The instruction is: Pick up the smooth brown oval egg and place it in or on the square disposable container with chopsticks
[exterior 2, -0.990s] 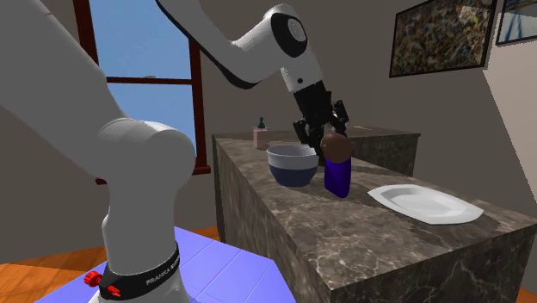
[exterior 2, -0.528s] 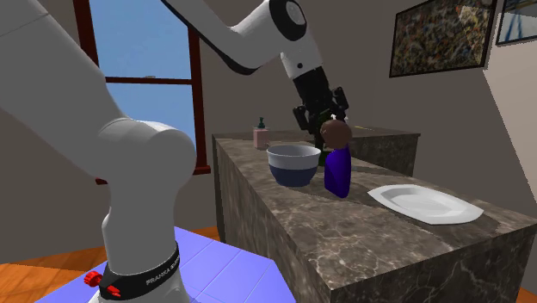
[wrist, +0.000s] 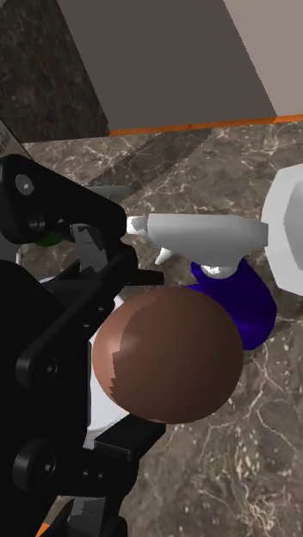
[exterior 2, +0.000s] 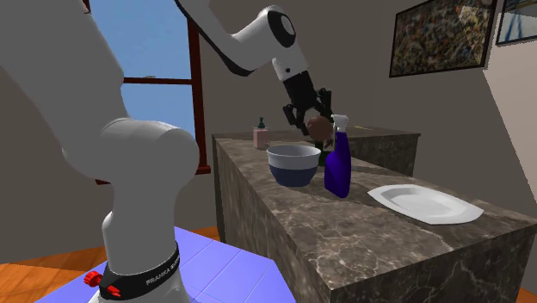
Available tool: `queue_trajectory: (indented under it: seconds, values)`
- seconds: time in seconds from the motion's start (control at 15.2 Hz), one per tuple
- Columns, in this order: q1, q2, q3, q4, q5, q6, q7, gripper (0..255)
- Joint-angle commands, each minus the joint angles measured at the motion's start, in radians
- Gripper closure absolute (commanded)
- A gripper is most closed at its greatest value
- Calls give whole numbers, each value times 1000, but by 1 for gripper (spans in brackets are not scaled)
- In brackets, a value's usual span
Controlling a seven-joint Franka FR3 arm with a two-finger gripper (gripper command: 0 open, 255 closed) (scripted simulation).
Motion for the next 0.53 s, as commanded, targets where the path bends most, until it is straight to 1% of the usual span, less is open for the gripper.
queue_trajectory:
  seconds: [0.0, 0.46]
  values:
    - [23, 54, 24, 43, 19, -3, 33, 255]
    - [89, 260, 94, 237, 81, -35, 121, 255]
